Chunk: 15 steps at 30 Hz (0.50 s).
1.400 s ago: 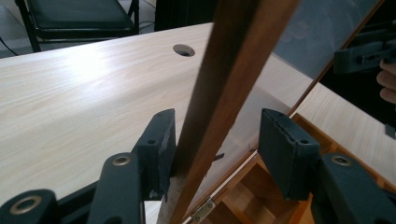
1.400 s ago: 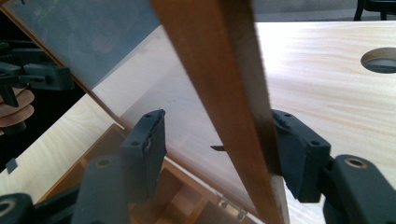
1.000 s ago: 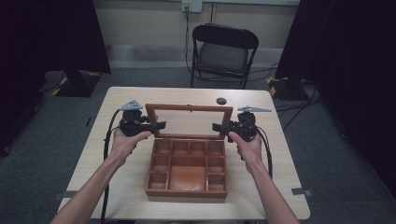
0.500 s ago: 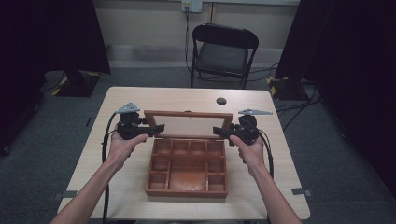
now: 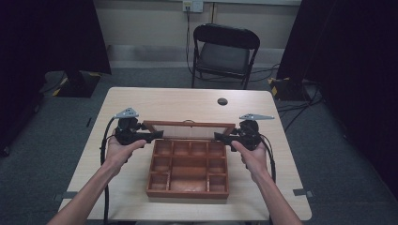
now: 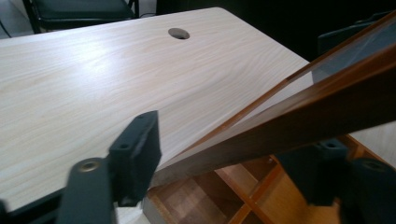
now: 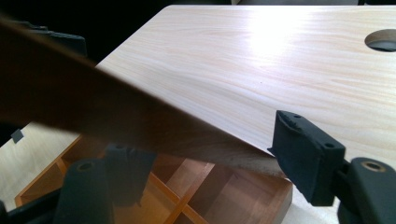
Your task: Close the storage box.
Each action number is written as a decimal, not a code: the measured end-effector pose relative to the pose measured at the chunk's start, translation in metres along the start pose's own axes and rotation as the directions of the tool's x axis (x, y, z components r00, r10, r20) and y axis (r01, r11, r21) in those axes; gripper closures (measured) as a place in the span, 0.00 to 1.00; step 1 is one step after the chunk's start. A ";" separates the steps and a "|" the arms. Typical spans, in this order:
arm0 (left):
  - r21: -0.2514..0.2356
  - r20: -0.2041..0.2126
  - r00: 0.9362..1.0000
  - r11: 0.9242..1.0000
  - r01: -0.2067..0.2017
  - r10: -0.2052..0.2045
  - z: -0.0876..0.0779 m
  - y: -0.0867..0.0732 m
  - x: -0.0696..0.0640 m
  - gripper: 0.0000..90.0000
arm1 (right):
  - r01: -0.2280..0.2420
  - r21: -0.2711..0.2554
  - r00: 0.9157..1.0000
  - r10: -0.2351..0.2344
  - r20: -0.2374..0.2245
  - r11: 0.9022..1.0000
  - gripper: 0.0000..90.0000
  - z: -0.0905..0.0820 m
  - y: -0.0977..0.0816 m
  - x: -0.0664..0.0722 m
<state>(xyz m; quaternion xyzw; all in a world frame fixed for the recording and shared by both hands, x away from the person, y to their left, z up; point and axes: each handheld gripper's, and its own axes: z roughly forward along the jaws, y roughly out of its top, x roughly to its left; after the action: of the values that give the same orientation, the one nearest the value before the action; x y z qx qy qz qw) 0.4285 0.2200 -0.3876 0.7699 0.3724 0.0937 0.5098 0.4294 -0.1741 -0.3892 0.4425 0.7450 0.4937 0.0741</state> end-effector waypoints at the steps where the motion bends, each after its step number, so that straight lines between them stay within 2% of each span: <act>1: -0.004 0.009 1.000 1.000 0.001 -0.001 -0.001 0.000 -0.001 0.37 | -0.003 0.001 1.000 0.003 -0.001 1.000 0.33 0.000 -0.001 0.000; 3: -0.009 0.024 1.000 1.000 0.007 -0.007 -0.002 -0.001 -0.003 0.38 | 0.000 0.003 1.000 0.000 -0.003 1.000 0.33 0.000 -0.001 0.000; 5: 0.009 0.036 0.999 1.000 -0.004 0.003 -0.002 -0.002 -0.008 0.38 | 0.010 0.028 1.000 -0.010 -0.002 1.000 0.31 -0.002 -0.003 0.002; 6: 0.013 0.035 0.999 1.000 -0.012 0.011 -0.002 -0.002 -0.009 0.38 | 0.019 0.037 1.000 -0.019 0.001 0.999 0.31 -0.003 -0.003 0.003; 9: 0.009 0.042 0.999 1.000 0.000 -0.001 -0.002 -0.005 -0.011 0.35 | 0.038 0.043 0.999 -0.038 0.012 0.998 0.31 -0.004 -0.005 0.006; 11: 0.013 0.041 0.999 1.000 -0.009 0.008 -0.002 -0.008 -0.013 0.34 | 0.070 0.046 0.997 -0.071 0.020 0.996 0.31 -0.006 -0.008 0.009; 12: 0.013 0.042 0.999 1.000 0.000 -0.001 -0.003 -0.010 -0.014 0.33 | 0.075 0.044 0.997 -0.076 0.024 0.996 0.30 -0.006 -0.009 0.010; 13: 0.015 0.040 0.999 1.000 -0.003 0.002 -0.003 -0.011 -0.014 0.32 | 0.076 0.045 0.996 -0.078 0.033 0.996 0.28 -0.006 -0.011 0.010; 15: 0.017 0.038 0.999 1.000 -0.001 0.001 -0.003 -0.012 -0.015 0.30 | 0.040 0.062 0.999 -0.041 0.027 0.997 0.26 -0.006 -0.013 0.009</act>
<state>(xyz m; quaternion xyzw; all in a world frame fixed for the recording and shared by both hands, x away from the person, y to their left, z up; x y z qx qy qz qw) 0.4109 0.2147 -0.3928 0.7760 0.3630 0.0762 0.5101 0.4135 -0.1731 -0.3937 0.4363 0.7676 0.4626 0.0808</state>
